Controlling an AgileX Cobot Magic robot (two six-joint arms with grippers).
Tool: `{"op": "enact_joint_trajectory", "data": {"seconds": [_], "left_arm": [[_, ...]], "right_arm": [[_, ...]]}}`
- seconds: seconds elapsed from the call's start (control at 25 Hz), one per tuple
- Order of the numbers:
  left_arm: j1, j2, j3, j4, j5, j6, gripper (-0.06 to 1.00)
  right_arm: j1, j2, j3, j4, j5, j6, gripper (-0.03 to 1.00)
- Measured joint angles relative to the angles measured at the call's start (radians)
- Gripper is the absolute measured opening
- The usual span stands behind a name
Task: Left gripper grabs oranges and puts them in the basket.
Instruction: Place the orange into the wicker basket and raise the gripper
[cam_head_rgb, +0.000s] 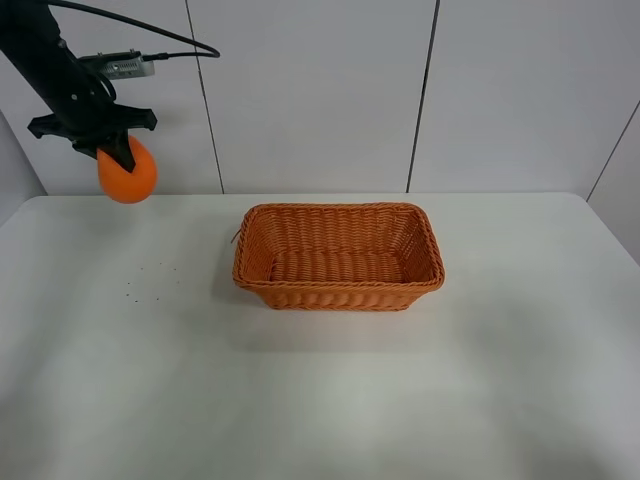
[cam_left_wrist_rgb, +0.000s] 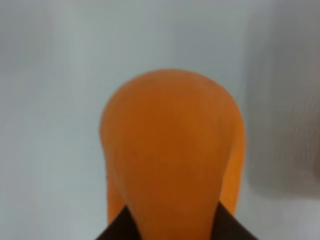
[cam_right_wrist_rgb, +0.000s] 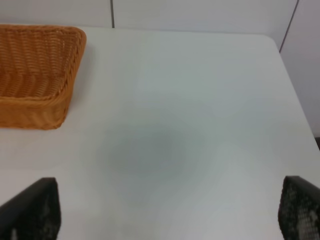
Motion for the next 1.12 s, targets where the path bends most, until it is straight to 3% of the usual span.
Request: {"op": "enact_joint_trajectory", "data": {"seconds": [0.2, 0.64, 0.88, 1.12], "left_arm": [[-0.075, 0.000, -0.025, 0.020, 0.000, -0.012, 0.23], [-0.466, 0.039, -0.035, -0.003, -0.005, -0.015, 0.23], [-0.546, 0.181, -0.088, -0.003, -0.102, -0.018, 0.23], [-0.560, 0.302, -0.102, 0.000, -0.164, -0.018, 0.23]], "right_arm": [[0.000, 0.000, 0.000, 0.000, 0.000, 0.000, 0.69], [0.000, 0.000, 0.000, 0.000, 0.000, 0.000, 0.69], [0.000, 0.000, 0.000, 0.000, 0.000, 0.000, 0.69], [0.000, 0.000, 0.000, 0.000, 0.000, 0.000, 0.69]]}}
